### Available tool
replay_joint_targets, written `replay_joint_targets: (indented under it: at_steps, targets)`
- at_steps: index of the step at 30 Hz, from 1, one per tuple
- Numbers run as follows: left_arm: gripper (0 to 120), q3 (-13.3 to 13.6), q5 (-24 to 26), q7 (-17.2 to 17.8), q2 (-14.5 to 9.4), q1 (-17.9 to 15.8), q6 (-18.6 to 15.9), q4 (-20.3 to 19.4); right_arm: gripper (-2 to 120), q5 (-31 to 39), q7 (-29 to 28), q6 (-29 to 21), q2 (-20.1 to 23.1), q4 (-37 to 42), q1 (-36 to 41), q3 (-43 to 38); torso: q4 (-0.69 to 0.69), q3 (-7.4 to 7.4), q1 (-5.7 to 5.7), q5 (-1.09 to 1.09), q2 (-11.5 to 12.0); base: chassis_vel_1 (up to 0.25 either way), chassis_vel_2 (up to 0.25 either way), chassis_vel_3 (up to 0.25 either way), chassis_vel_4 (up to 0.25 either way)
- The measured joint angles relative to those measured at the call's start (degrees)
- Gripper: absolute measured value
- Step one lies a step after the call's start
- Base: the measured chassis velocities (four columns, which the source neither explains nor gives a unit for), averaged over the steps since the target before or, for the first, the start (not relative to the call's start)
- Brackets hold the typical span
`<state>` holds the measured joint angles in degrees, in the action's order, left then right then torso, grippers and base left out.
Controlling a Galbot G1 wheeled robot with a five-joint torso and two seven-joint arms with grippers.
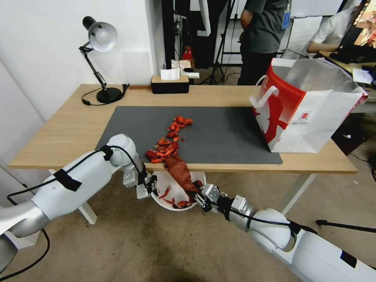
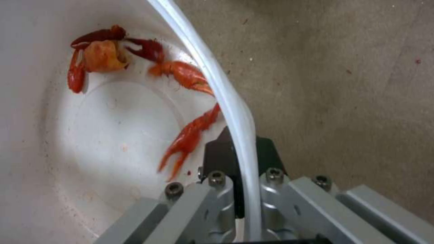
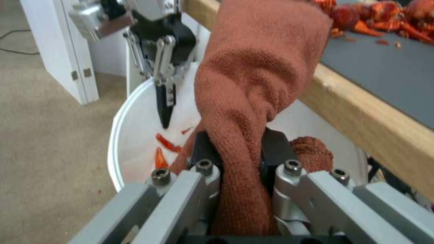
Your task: Sweep shrimp from table into container with towel, then put container into takeout bag.
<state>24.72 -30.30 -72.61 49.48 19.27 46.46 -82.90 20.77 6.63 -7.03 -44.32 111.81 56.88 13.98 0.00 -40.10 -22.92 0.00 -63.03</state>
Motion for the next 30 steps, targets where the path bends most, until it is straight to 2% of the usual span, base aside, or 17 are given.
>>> replay_joint_targets:
  at_steps: [12,16,28,30]
  targets:
    - [0,-0.26,-0.20,0.00,0.25,0.38,0.12,0.74,8,0.59,3.72,5.08,1.29,1.73,0.59,-2.84,0.00,0.00,0.00,0.00,0.00,0.000,0.000,0.000,0.000]
    - [0,-0.91,-0.42,-0.03,0.09,0.91,0.24,0.74,8,3.09,6.44,8.50,1.94,2.48,0.17,-4.98,-0.01,0.00,0.00,0.00,0.00,0.000,0.000,0.000,0.000]
    - [0,-2.28,-0.92,-0.06,-0.27,2.06,0.67,0.65,8,8.43,7.06,10.71,2.22,1.78,-2.73,-8.68,-0.01,0.00,0.00,0.00,0.00,0.000,0.000,0.000,0.000]
    - [0,-2.59,-0.94,-0.08,-0.73,2.32,0.68,0.38,8,10.30,5.61,10.94,1.64,0.54,-4.50,-9.37,-0.01,0.00,0.00,0.00,0.00,0.000,0.000,0.000,0.000]
